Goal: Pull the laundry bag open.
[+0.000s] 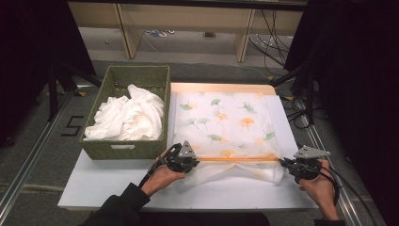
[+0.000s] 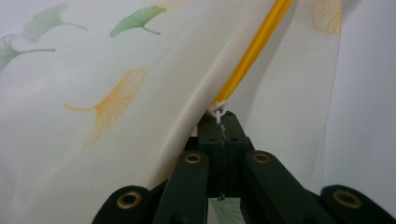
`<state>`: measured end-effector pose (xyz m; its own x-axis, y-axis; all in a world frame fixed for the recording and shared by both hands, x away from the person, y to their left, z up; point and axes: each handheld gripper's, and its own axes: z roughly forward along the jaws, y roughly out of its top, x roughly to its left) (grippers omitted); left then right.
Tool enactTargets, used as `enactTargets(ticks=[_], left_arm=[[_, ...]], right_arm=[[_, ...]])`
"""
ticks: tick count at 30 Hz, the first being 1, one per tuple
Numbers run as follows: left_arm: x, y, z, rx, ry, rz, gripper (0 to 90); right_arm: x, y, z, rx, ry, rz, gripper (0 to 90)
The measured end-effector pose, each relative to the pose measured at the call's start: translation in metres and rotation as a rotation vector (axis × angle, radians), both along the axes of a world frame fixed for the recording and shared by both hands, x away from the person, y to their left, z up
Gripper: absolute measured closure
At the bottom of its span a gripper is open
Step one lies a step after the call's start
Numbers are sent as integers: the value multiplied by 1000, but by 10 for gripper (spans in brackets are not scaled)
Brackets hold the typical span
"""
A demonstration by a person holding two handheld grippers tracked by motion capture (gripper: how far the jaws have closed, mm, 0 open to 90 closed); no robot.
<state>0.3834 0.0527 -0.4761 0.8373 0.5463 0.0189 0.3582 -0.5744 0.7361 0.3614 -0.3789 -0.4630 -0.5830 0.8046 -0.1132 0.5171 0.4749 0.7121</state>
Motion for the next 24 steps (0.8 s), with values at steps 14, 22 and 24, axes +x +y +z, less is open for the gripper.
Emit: enactTargets(ticks=[14,22,24], left_arm=[[-13,56,-1,26,0,83,888],[-15,65,2,-7,3,119,887],[-15,64,2,-11,6,117,884]], right_arm=[[1,-3,-2,-8,6,-16,858],[2,-3,-5,3,17,-6,857],[3,-5,-5,-3,12,2,853]])
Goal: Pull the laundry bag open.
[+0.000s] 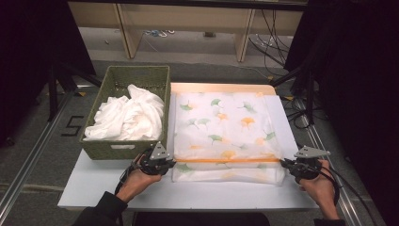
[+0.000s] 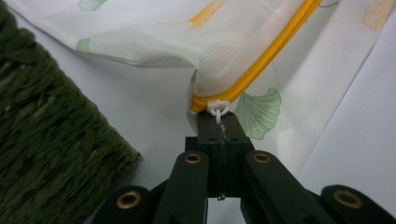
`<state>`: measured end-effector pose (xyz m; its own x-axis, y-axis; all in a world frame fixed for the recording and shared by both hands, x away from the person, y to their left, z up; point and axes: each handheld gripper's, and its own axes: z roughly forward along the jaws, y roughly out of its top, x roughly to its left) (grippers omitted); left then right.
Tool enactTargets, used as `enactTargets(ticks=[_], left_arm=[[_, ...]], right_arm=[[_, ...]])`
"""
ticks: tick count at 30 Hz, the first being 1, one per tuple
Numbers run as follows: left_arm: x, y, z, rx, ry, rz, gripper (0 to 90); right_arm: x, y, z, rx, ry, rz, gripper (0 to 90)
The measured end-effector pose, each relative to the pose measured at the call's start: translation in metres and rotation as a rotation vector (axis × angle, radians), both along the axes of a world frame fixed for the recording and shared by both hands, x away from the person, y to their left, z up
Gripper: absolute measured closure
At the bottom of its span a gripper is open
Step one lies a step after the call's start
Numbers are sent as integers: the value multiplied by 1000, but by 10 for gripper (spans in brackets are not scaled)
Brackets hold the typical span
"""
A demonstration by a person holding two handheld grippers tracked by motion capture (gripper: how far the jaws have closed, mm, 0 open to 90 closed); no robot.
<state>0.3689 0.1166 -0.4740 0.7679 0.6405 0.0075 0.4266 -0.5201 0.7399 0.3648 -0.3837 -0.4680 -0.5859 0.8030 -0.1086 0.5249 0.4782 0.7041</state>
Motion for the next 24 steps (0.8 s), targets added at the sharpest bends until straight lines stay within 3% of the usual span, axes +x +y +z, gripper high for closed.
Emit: enactTargets(ticks=[3,4,5,6,9,11,12,13,15,16,18,19,20,24], left_arm=[[1,0,-1,-6,5,-9,881],[1,-1,-3,-14,11,4,881],[2,0,-3,-11,12,7,880],[2,0,-3,-11,12,7,880],[2,-1,-1,-33,16,1,879],[2,-1,0,-30,13,3,880],[2,-2,1,-44,13,3,879],[2,-2,1,-52,11,2,879],[1,-2,3,-46,7,-2,879],[1,-3,3,-51,4,5,879],[1,-3,4,-64,5,1,879],[1,-3,4,-65,3,-6,879],[1,-3,4,-69,5,0,879],[2,-2,5,-75,5,3,879]], right_arm=[[0,1,-3,1,16,-15,776],[-2,3,-3,9,52,-55,686],[0,6,-4,-26,35,-69,551],[0,6,-4,-26,35,-69,551],[0,16,6,-51,-63,-29,447],[-1,21,10,-31,-74,-40,436],[1,26,13,-20,-98,-18,431],[0,35,16,26,-94,-16,427],[6,56,17,68,-110,51,417],[6,56,17,68,-110,51,417],[12,73,15,90,-99,109,415],[14,82,14,95,-94,112,412],[21,98,11,71,-82,170,402],[27,117,4,46,-82,225,402]])
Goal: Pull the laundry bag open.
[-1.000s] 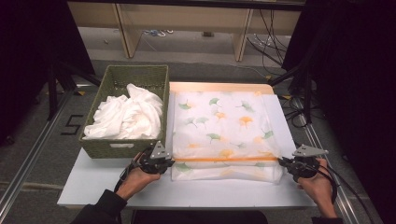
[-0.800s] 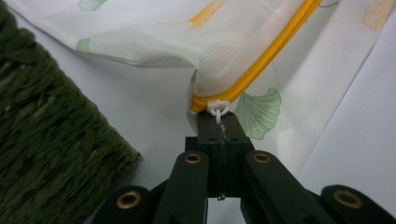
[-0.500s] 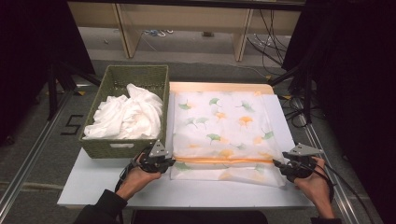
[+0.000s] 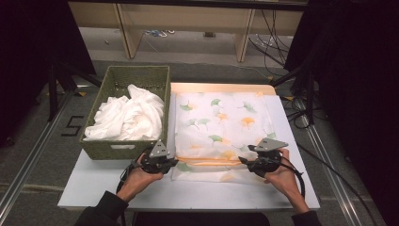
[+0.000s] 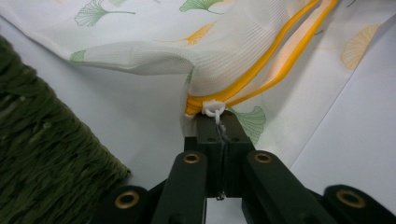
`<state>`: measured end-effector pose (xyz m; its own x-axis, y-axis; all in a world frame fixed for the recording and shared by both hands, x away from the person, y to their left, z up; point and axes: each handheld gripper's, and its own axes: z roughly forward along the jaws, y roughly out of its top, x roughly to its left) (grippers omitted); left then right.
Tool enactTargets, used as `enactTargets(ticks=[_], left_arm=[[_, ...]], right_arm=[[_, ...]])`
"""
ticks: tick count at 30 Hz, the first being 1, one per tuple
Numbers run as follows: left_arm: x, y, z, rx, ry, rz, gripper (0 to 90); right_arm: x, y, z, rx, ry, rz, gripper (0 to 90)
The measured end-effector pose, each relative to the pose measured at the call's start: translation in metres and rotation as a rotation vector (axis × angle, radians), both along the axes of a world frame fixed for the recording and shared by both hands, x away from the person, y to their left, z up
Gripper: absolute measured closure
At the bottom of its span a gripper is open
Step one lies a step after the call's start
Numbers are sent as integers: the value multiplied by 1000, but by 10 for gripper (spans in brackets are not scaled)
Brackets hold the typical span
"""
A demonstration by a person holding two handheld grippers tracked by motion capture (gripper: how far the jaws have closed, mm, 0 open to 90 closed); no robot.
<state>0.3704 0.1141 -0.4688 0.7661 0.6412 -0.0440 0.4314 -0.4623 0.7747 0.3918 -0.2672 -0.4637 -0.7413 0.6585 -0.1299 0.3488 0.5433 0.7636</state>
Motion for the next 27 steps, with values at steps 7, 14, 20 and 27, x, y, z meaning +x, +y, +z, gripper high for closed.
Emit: enactTargets(ticks=[7,14,20,27], left_arm=[[0,0,3,-14,-4,6,880],[0,0,2,-13,0,0,879],[0,-3,2,-10,4,-20,794],[-3,-6,13,28,-9,8,505]], right_arm=[[11,29,-15,-53,77,68,355],[15,30,-18,-153,52,11,488],[23,20,-6,-91,-20,-3,744],[21,21,3,-113,-38,11,887]])
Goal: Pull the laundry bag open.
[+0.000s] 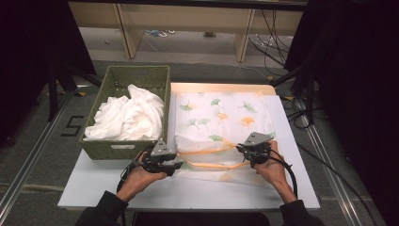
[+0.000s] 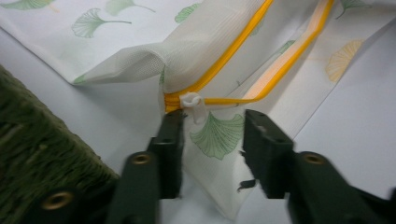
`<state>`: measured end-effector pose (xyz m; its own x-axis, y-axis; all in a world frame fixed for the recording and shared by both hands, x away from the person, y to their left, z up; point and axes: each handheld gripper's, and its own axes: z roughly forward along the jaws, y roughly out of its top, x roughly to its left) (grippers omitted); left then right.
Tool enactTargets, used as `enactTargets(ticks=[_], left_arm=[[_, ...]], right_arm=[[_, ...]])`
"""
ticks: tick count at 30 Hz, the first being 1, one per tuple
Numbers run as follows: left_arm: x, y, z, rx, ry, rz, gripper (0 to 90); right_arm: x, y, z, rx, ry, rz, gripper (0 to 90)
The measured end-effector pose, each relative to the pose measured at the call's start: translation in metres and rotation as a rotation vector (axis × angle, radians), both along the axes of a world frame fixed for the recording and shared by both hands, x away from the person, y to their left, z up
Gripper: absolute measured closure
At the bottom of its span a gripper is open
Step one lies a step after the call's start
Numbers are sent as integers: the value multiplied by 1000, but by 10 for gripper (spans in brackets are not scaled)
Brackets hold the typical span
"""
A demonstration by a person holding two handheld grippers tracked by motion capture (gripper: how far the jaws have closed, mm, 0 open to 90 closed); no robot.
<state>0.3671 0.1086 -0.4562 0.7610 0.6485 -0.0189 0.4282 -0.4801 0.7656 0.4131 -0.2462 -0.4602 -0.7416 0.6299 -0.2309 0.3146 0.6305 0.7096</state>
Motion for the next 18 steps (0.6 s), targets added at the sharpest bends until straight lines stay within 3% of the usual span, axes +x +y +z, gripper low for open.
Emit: enactTargets(ticks=[1,4,9,12,13,16,17,18], left_arm=[[-1,0,6,30,-22,20,420],[-5,0,16,18,-32,35,366],[-8,-2,31,-5,-50,35,341],[-7,0,53,-21,-97,40,327],[-7,0,53,-21,-97,40,323],[-3,8,71,-8,-126,64,321],[-2,11,75,-18,-133,77,311],[3,21,85,4,-152,90,291]], right_arm=[[0,0,3,0,-8,1,891],[1,-1,6,14,-26,7,893],[1,-2,13,19,-37,2,893],[2,-2,16,24,-46,5,893],[2,-2,16,24,-46,5,893],[3,-2,17,36,-32,-9,893],[5,-2,17,35,-42,5,894],[6,-3,17,19,-55,3,894]])
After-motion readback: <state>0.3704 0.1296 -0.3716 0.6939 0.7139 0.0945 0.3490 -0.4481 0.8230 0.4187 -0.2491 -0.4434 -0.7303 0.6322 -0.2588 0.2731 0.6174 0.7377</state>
